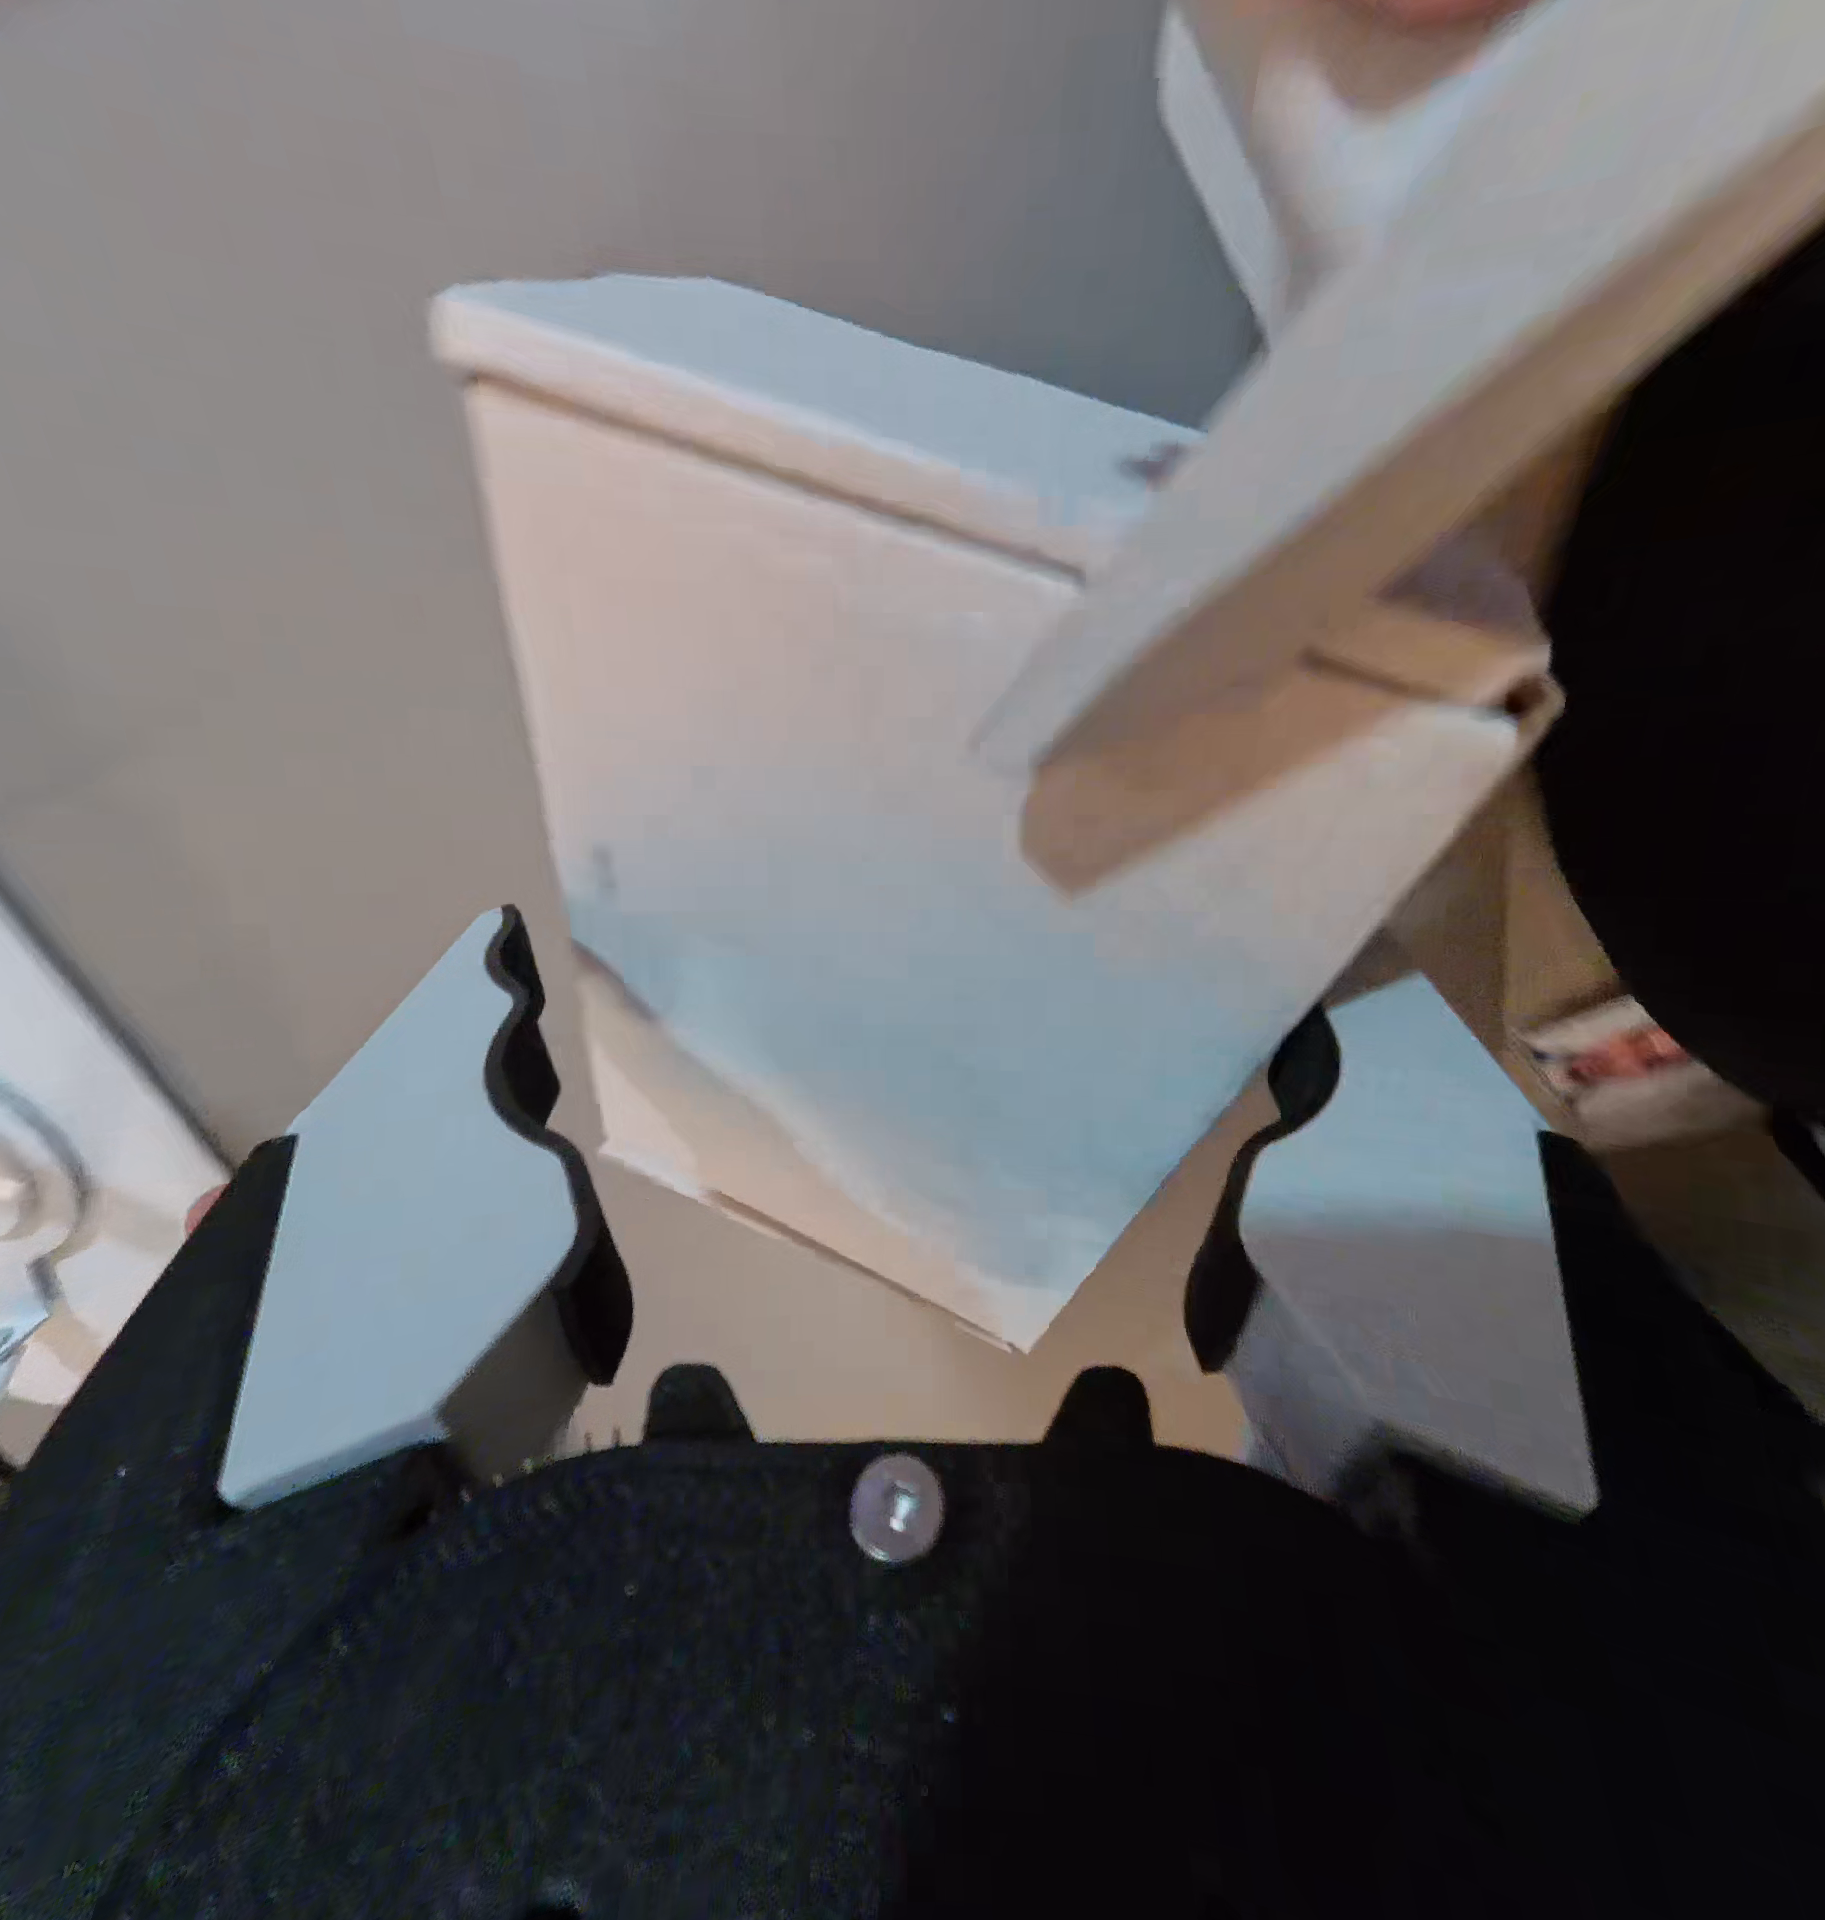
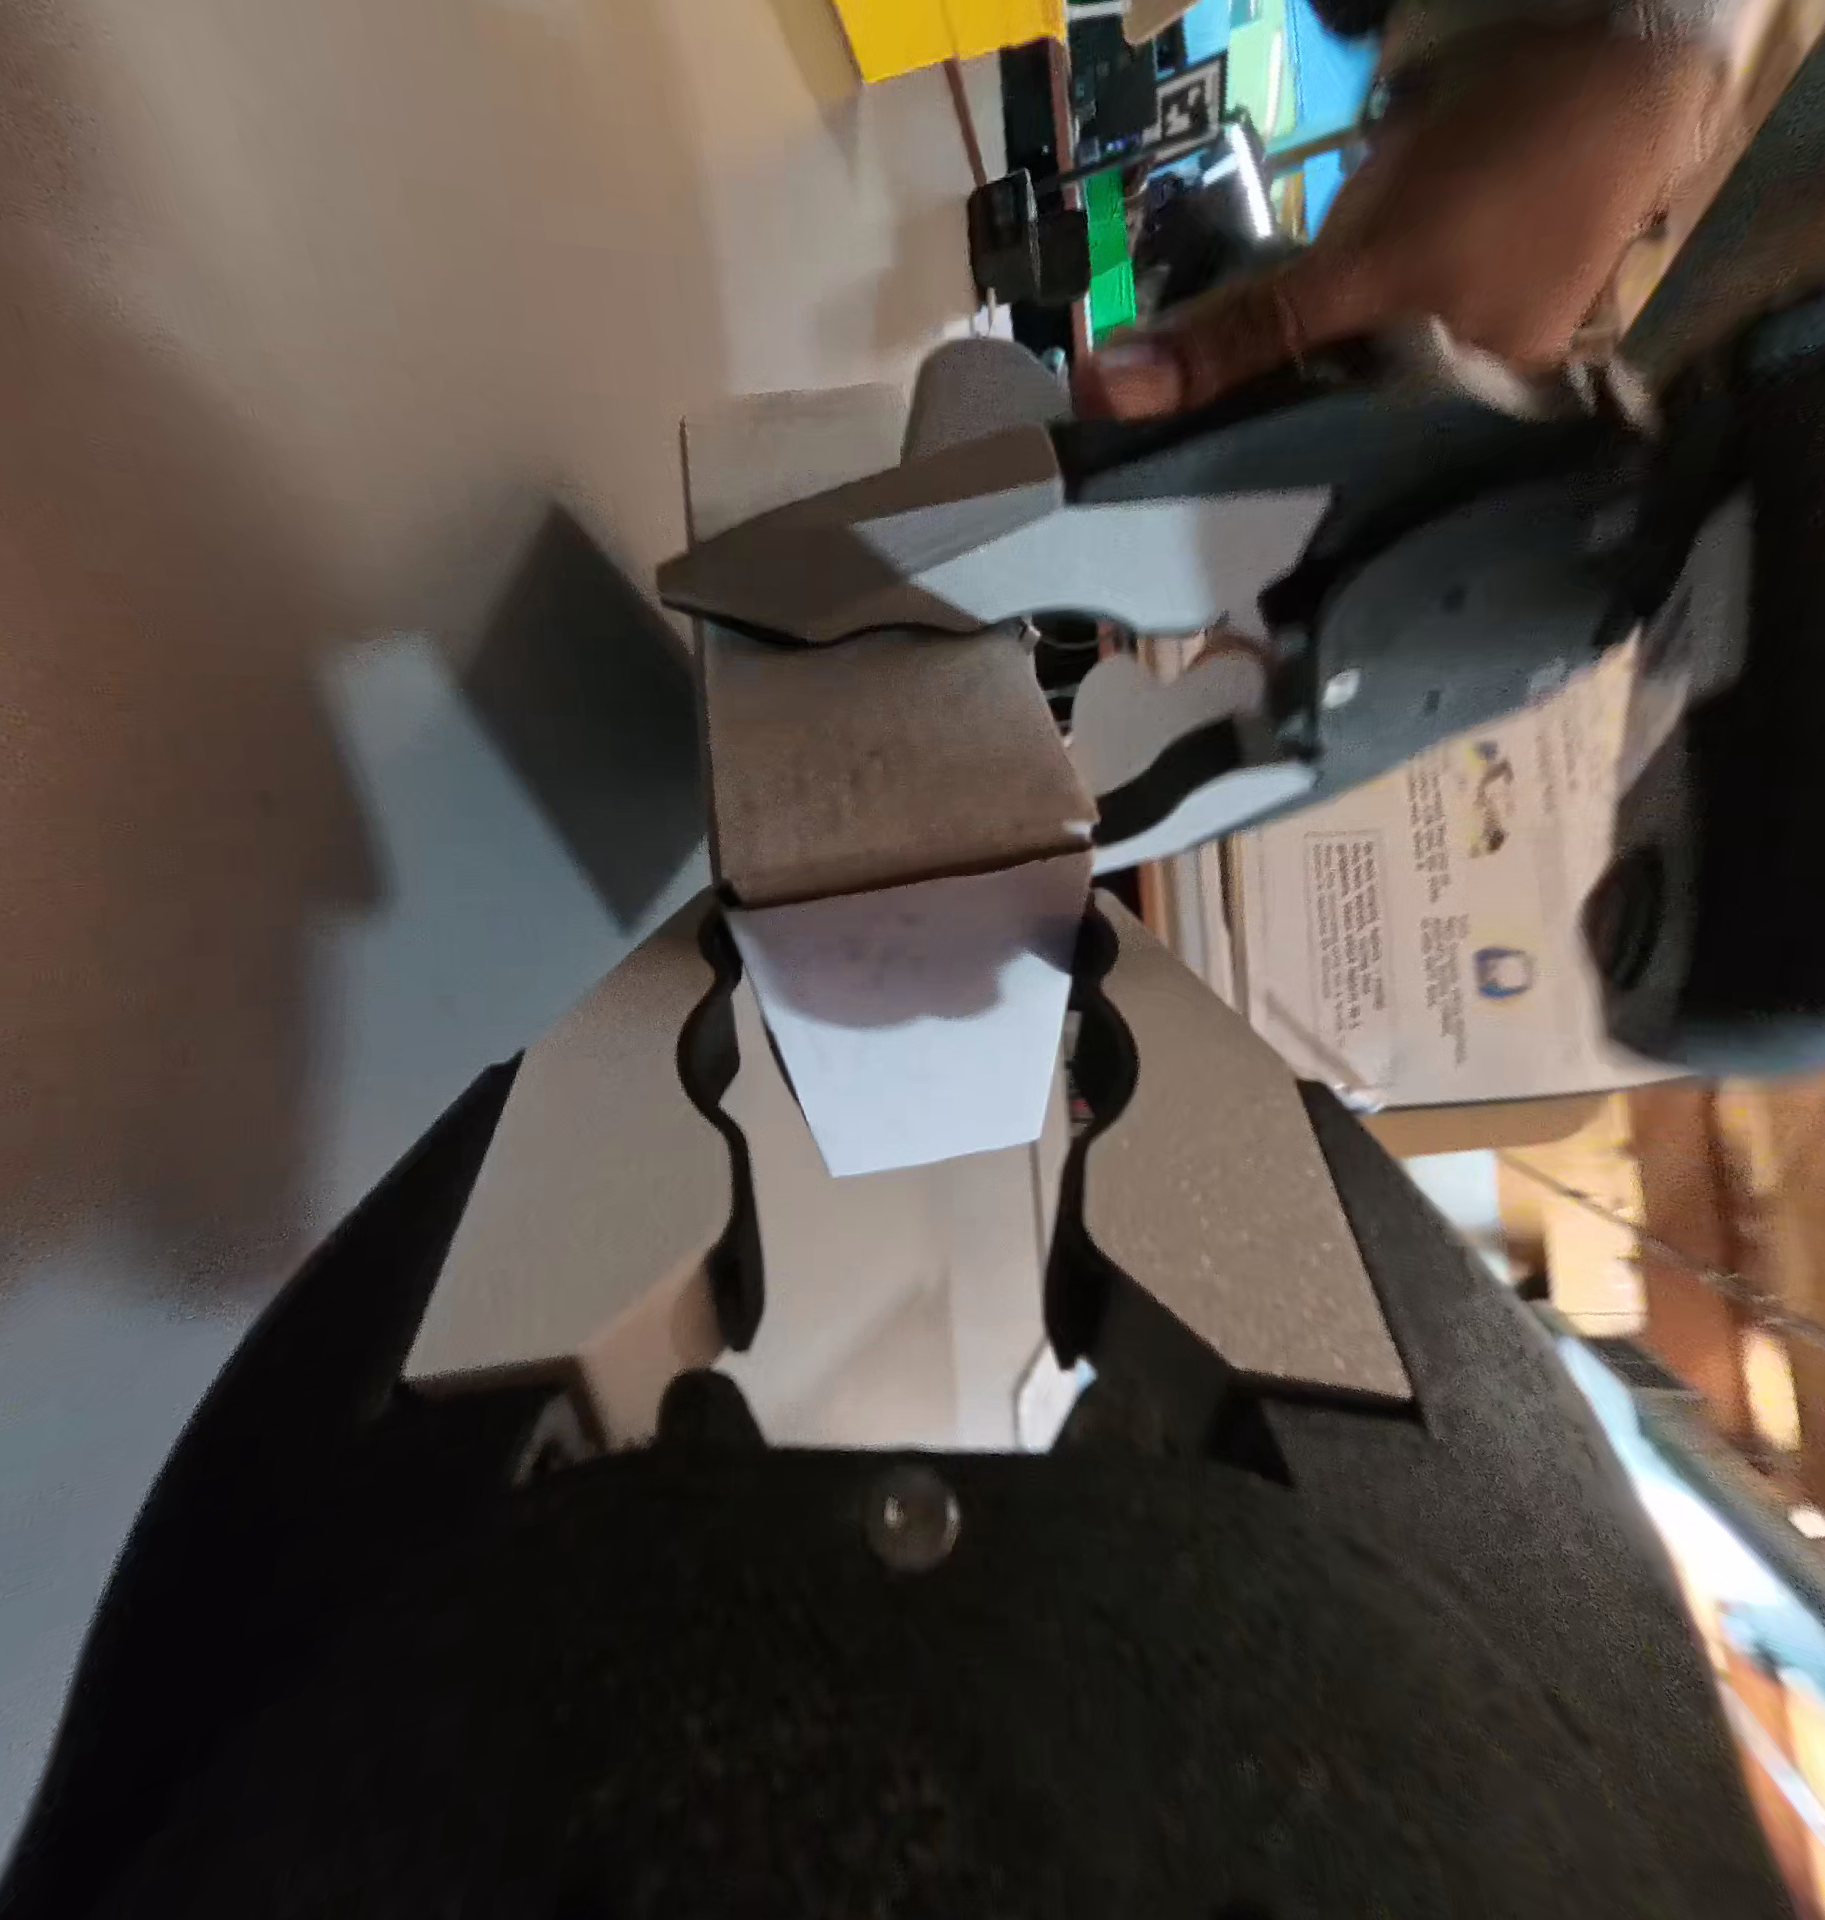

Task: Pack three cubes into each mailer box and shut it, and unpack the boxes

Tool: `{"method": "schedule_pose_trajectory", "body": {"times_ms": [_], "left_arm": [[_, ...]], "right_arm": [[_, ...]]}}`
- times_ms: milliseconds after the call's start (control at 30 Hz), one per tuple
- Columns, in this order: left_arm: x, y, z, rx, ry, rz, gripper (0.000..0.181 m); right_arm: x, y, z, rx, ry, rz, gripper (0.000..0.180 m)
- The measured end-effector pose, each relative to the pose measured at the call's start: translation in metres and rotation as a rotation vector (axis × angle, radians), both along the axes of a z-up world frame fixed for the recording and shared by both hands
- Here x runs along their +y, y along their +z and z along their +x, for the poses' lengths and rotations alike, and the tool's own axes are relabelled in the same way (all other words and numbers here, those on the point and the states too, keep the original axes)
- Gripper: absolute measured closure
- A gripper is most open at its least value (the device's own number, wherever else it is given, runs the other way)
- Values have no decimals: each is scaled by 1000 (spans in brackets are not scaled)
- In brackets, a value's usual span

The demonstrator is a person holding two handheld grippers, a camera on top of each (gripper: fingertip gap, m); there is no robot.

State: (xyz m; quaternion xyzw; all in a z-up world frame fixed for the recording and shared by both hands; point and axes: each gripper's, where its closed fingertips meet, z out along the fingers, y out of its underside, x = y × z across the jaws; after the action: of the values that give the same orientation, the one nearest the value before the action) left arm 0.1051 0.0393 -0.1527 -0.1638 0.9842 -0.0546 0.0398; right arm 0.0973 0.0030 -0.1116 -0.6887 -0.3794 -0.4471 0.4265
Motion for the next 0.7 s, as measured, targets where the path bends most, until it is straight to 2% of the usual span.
{"method": "schedule_pose_trajectory", "body": {"times_ms": [100,200,367,433,533,667,700], "left_arm": [[18,17,12,-165,105,-77,40],[34,32,7,-244,272,-270,51],[62,41,-5,-419,451,-592,52],[65,32,-12,-449,479,-662,53],[67,16,-13,-513,503,-661,55],[47,14,-13,-558,466,-753,60],[40,15,-15,-553,450,-778,68]], "right_arm": [[-3,2,11,145,-12,30,116],[-5,3,22,292,-21,56,116],[-8,1,41,538,-19,92,116],[-8,1,43,602,13,103,116],[-6,1,37,688,70,96,116],[-2,-5,26,752,130,58,116],[-1,-8,23,763,140,43,116]]}}
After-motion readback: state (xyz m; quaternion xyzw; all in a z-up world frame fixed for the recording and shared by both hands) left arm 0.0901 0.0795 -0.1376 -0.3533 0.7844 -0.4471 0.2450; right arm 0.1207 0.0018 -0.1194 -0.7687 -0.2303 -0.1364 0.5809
